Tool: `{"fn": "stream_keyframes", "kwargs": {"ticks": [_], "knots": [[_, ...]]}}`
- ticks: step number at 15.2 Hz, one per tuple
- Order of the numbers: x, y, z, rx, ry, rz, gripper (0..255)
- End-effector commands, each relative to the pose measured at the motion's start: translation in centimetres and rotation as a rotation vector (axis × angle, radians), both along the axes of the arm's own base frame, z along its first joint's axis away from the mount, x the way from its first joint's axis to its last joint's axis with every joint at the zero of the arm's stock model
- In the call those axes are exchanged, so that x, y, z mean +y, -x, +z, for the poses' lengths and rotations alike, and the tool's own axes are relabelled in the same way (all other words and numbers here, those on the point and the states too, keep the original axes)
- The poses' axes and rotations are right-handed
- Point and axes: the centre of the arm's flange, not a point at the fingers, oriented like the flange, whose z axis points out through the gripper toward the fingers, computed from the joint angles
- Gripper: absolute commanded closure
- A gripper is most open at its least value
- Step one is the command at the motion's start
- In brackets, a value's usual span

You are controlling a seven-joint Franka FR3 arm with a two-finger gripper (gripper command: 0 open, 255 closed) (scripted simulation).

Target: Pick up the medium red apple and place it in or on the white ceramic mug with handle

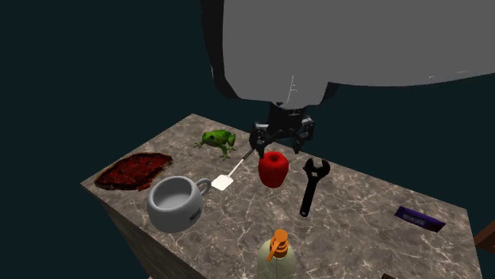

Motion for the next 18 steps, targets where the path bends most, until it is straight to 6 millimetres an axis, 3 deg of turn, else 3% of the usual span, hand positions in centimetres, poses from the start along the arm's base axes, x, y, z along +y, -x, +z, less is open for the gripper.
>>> {"fn": "stream_keyframes", "kwargs": {"ticks": [1,9,18], "knots": [[-0.6,-2.2,-1.6,-0.012,0.000,0.020,0],[-2.0,-10.7,-6.7,-0.058,-0.002,0.095,0],[-1.9,-11.8,-10.9,-0.061,-0.003,0.099,0]]}}
